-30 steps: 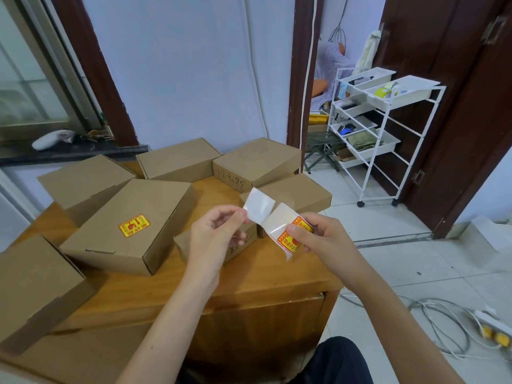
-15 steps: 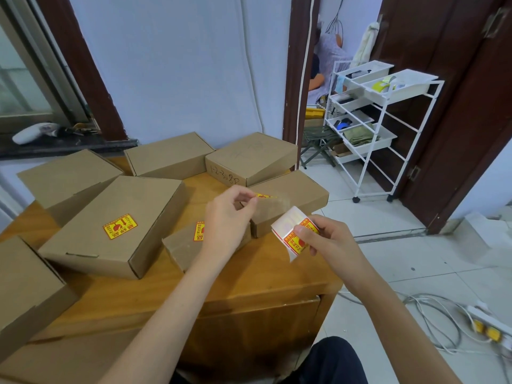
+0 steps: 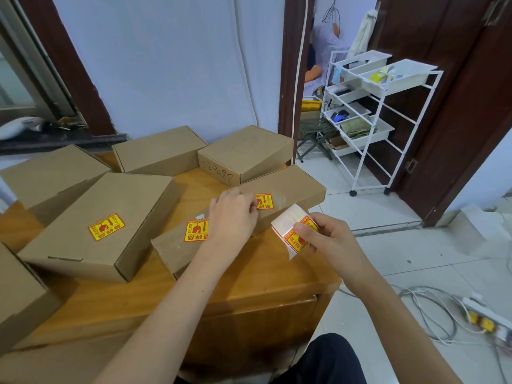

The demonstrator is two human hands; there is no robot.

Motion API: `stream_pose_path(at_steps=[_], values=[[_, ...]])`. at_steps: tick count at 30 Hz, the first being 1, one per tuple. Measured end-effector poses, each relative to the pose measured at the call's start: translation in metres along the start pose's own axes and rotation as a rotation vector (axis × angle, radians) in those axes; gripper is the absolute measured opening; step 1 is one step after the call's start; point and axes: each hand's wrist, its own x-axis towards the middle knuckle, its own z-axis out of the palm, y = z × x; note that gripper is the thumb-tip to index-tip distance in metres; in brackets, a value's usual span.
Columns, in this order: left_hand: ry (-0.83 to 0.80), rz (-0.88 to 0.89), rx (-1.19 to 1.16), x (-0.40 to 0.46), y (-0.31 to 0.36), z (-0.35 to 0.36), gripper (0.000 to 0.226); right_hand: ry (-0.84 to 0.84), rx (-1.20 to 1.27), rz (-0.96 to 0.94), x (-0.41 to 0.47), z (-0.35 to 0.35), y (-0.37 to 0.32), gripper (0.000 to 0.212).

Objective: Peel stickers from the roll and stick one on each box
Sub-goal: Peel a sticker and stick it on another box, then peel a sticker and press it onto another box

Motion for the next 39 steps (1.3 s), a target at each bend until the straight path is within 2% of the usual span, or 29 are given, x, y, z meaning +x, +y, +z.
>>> stream_pose_path(at_steps=[11, 13, 16, 18, 22, 24, 26, 28, 30, 33, 35, 39], values=[[-0.182, 0.121, 0.082, -0.011, 0.004, -0.013, 0.023, 0.024, 0.018, 0.005, -0.001, 0.004, -0.001, 0.01], [-0.167, 0.114, -0.01, -0.015, 0.002, -0.015, 0.028, 0.041, 0.029, 0.005, -0.001, 0.006, -0.002, 0.009], [-0.058, 0.095, -0.303, -0.032, 0.005, -0.03, 0.032, 0.088, 0.051, -0.004, -0.002, 0.01, -0.002, 0.009], [-0.048, 0.153, -0.454, -0.047, 0.007, -0.043, 0.03, 0.096, 0.066, -0.019, -0.003, 0.012, -0.005, 0.014], [-0.195, 0.271, -0.473, -0.068, 0.004, -0.05, 0.047, 0.058, 0.151, -0.043, -0.007, 0.02, -0.012, 0.016], [-0.156, 0.265, -0.522, -0.074, -0.001, -0.05, 0.05, 0.04, 0.167, -0.024, -0.009, 0.025, -0.015, 0.019], [-0.108, 0.234, -0.602, -0.079, -0.005, -0.053, 0.048, -0.049, 0.222, 0.011, -0.011, 0.026, -0.018, 0.024], [-0.096, 0.163, -0.696, -0.084, -0.012, -0.058, 0.044, -0.24, 0.332, 0.038, -0.015, 0.022, -0.021, 0.032], [-0.116, 0.1, -0.855, -0.088, -0.019, -0.063, 0.04, -0.386, 0.336, 0.028, -0.02, 0.02, -0.025, 0.036], [-0.156, 0.066, -0.992, -0.095, -0.024, -0.071, 0.032, -0.404, 0.209, -0.017, -0.025, 0.024, -0.032, 0.028], [-0.154, 0.058, -0.975, -0.1, -0.026, -0.075, 0.033, -0.358, 0.161, -0.043, -0.026, 0.03, -0.035, 0.022], [-0.023, 0.115, -0.703, -0.107, -0.037, -0.08, 0.04, -0.287, 0.128, -0.087, -0.03, 0.04, -0.04, 0.017]])
